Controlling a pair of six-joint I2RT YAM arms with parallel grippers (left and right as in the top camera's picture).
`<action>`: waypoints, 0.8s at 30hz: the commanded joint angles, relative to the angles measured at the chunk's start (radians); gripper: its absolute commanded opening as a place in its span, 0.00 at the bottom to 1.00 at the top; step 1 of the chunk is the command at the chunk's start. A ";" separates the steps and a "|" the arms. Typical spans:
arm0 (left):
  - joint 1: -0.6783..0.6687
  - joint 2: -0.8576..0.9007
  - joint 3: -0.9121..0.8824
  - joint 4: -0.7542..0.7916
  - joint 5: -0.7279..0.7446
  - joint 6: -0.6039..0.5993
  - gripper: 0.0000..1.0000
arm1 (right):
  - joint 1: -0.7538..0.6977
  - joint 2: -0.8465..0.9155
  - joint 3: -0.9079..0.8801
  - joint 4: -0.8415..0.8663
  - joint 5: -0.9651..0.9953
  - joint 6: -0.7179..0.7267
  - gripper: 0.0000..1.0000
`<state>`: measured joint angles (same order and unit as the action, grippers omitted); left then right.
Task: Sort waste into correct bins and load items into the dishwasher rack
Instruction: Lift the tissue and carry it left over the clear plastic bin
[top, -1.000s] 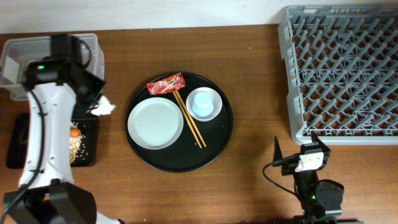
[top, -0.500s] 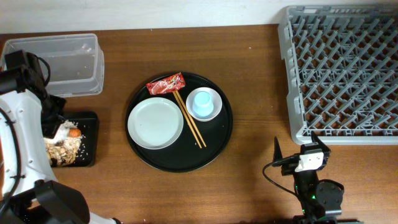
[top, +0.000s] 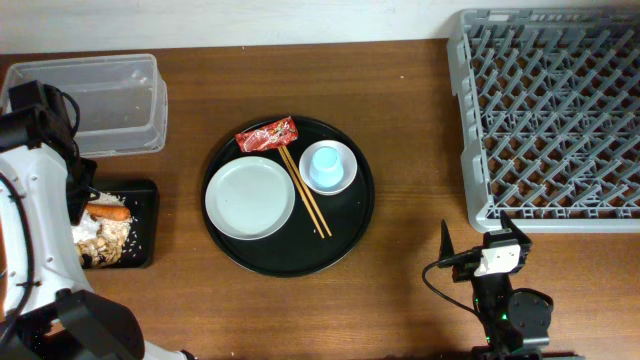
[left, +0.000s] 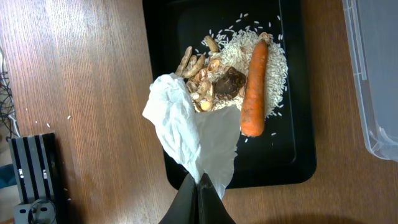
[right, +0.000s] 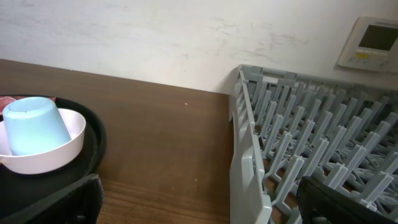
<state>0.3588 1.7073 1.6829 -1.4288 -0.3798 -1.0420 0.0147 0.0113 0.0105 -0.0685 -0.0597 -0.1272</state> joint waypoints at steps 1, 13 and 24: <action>0.005 -0.022 -0.001 0.000 -0.029 -0.019 0.01 | -0.003 -0.006 -0.005 -0.007 0.009 0.004 0.98; 0.003 -0.022 -0.001 0.251 0.315 0.094 0.01 | -0.003 -0.006 -0.005 -0.007 0.009 0.004 0.98; -0.137 -0.022 -0.001 0.663 0.436 0.242 0.01 | -0.003 -0.006 -0.005 -0.007 0.009 0.004 0.98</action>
<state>0.2665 1.7073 1.6806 -0.8688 0.0216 -0.9321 0.0147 0.0113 0.0105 -0.0685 -0.0601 -0.1268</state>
